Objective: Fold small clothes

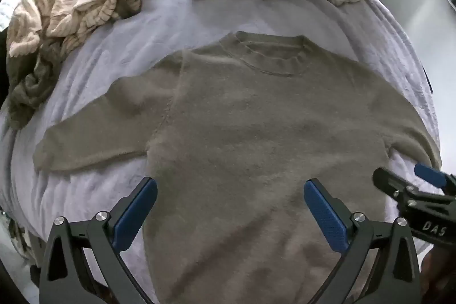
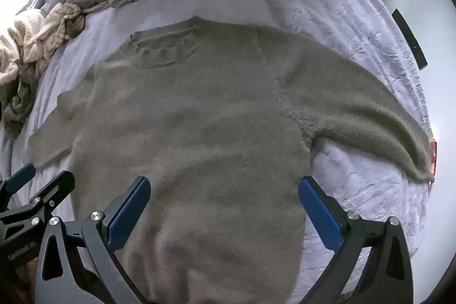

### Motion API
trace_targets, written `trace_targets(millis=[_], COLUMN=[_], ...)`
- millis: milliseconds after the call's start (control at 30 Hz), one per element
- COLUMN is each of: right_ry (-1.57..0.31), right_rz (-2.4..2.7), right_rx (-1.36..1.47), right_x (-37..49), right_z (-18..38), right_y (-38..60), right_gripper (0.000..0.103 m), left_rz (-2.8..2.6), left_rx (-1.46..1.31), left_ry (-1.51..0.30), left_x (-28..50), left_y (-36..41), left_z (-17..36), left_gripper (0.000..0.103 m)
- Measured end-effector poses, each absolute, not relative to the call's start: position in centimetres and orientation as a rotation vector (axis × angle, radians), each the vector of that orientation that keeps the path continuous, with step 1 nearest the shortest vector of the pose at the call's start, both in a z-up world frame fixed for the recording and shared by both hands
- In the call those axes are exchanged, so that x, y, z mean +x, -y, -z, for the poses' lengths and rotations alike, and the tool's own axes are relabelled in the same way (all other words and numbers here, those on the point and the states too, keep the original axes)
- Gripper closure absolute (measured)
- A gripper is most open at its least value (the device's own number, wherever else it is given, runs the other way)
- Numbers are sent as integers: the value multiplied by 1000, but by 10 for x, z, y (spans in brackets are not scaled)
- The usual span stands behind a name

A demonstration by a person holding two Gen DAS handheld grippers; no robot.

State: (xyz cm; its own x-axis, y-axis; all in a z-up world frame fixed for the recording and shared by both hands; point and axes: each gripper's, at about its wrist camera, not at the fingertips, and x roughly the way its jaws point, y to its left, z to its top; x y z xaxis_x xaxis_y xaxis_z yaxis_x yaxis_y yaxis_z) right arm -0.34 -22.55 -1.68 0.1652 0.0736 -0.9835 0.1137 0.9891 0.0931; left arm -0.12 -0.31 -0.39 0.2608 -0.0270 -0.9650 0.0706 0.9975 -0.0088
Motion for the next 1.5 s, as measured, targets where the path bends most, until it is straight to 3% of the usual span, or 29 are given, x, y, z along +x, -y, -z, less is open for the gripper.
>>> trace_targets(millis=[100, 300, 600, 1500], right_ry=[-1385, -1386, -1403, -1412], right_rz=[36, -15, -47, -46], right_rx=[90, 60, 30, 37], right_x=[-7, -1, 11, 4], right_z=[18, 26, 23, 18], right_y=[220, 225, 226, 230], right_gripper=[0, 0, 0, 0], left_rz=[42, -9, -63, -103], left_rx=[-3, -40, -30, -57], left_ry=[-1265, -1377, -1334, -1362], left_x=[-21, -19, -13, -9], left_y=[4, 16, 24, 21], left_z=[3, 0, -20, -17], left_gripper=[0, 0, 0, 0])
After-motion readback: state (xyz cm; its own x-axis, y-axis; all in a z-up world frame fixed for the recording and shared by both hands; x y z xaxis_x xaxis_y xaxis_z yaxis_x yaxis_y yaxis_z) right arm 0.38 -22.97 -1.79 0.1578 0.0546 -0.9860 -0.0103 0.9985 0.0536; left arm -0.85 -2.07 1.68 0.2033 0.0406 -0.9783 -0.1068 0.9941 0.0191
